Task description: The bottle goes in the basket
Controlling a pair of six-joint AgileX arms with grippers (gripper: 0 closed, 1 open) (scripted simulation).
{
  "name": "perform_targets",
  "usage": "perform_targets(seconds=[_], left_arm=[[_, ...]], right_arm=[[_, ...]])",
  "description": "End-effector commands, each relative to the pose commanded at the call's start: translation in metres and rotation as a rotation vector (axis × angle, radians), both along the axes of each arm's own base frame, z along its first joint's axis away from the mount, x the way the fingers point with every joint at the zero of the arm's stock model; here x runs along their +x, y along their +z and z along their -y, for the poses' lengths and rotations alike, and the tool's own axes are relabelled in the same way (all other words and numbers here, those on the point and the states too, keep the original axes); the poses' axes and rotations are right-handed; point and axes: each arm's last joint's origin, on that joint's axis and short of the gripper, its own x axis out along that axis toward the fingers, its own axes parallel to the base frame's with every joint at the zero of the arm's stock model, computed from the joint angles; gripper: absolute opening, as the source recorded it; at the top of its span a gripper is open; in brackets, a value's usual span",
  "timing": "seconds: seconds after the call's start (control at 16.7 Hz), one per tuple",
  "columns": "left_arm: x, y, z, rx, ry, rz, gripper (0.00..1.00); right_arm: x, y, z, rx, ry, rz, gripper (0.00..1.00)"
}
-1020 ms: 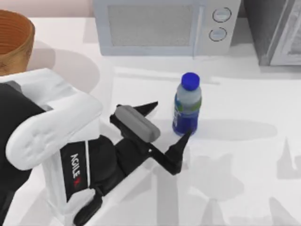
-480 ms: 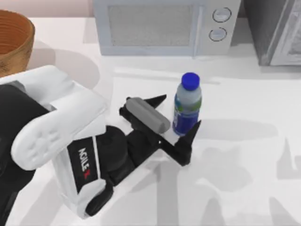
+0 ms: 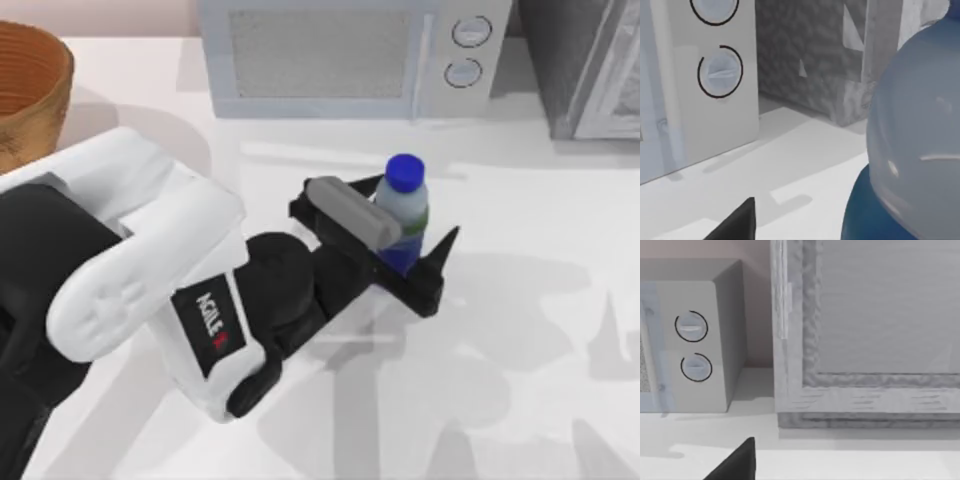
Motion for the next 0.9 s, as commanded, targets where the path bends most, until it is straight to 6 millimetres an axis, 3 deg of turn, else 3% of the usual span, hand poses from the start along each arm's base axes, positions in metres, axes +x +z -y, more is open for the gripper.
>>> perform_targets(seconds=[0.12,0.9], left_arm=[[0.0,0.0,0.0,0.0,0.0,0.0,1.0],[0.0,0.0,0.0,0.0,0.0,0.0,0.02]], right_arm=[[0.0,0.0,0.0,0.0,0.0,0.0,1.0],[0.0,0.0,0.0,0.0,0.0,0.0,1.0]])
